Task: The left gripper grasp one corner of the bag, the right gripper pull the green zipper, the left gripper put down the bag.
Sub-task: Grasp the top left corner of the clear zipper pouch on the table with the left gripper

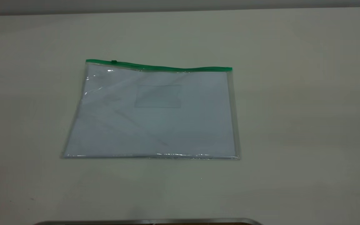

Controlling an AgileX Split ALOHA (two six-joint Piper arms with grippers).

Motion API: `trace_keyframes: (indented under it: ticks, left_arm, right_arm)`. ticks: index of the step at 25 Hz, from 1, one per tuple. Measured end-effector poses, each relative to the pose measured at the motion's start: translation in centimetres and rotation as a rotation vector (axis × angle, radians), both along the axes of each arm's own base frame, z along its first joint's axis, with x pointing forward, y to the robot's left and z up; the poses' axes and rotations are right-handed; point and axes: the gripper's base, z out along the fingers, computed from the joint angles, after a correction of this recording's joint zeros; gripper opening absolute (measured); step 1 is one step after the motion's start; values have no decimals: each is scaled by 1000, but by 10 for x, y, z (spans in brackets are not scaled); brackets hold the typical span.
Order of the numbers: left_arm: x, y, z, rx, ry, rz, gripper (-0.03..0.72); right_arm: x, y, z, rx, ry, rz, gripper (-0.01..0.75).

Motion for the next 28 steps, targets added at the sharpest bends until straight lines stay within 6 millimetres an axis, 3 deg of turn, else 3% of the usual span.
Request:
trace_keyframes:
  ticks: [8,15,22,28]
  left_arm:
    - [104,-48,2,-18,153,29,580]
    - [187,-77,-21,5,271,70,580]
    - [251,-51,-37,-56,335,180,580]
    - [285,-25,-58,-186,437,41,580]
  right_arm:
    - [58,7,-3,-29,149,-26,583]
    - [73,9,-9,-41,203,-28,583]
    - [74,9,-8,-39,189,-30,583]
    - [74,9,-7,-37,182,-31,584]
